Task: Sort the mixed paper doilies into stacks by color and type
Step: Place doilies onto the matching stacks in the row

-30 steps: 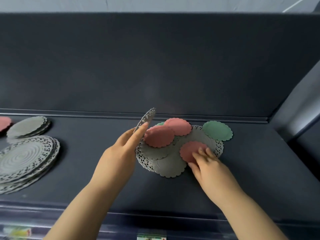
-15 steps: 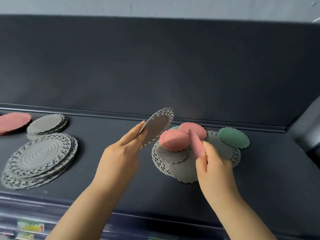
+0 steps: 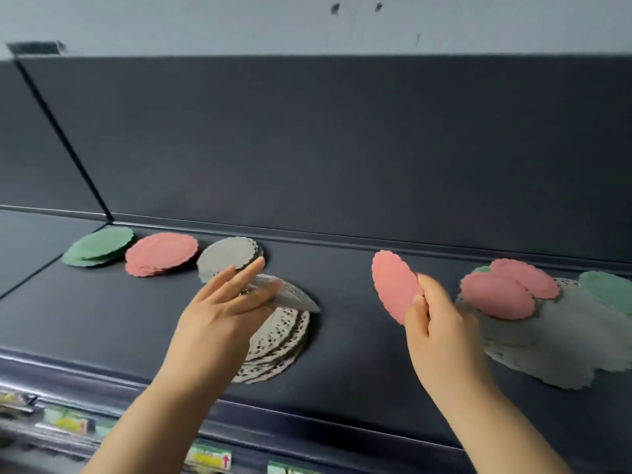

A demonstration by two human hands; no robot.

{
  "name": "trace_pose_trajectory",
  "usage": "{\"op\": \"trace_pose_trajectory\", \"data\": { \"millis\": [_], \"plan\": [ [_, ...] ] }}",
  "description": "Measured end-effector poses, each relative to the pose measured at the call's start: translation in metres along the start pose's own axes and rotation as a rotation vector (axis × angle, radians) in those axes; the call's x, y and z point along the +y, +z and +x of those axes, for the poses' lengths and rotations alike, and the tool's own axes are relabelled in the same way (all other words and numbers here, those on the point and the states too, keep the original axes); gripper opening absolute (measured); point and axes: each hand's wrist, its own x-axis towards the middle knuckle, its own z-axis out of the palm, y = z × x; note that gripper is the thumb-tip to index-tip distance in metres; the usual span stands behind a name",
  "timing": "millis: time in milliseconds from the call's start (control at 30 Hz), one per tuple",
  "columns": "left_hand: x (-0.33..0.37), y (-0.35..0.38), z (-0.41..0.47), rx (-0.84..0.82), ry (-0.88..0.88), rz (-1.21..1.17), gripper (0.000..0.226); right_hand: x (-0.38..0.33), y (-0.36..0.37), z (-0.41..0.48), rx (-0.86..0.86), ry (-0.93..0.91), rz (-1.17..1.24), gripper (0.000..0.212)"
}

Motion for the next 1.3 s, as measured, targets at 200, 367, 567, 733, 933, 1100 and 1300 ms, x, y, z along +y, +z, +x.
{"op": "trace_pose_trajectory", "data": {
  "millis": [200, 367, 567, 733, 933, 1100, 1300],
  "plan": [
    [-0.073, -0.003, -0.062, -0.197, 0.046, -0.253, 0.044, -0.067, 0.062, -0.029, -0.078, 0.012, 0.067, 0.031],
    [-0.098, -0.005, -0.082, -0.280, -0.024, -0.427, 0.038, -0.097, 0.092, -0.050, -0.037, 0.011, 0.036, 0.029],
    [-0.111, -0.009, -0.077, -0.233, -0.068, -0.402, 0.042, -0.112, 0.102, -0.056, -0.044, 0.010, 0.027, 0.030],
    [-0.108, -0.001, -0.065, -0.217, -0.098, -0.368, 0.027, -0.114, 0.109, -0.043, -0.097, -0.009, 0.065, 0.031],
    [-0.112, 0.006, -0.049, -0.299, -0.163, -0.306, 0.032, -0.109, 0.126, -0.013, -0.181, -0.007, 0.137, 0.033],
    [-0.132, 0.007, -0.042, -0.301, -0.284, -0.240, 0.038, -0.118, 0.148, 0.012, -0.213, -0.050, 0.128, 0.034],
    [-0.179, 0.006, -0.061, -0.234, -0.394, -0.222, 0.025, -0.156, 0.183, 0.030, -0.214, -0.102, 0.076, 0.031]
  ]
}}
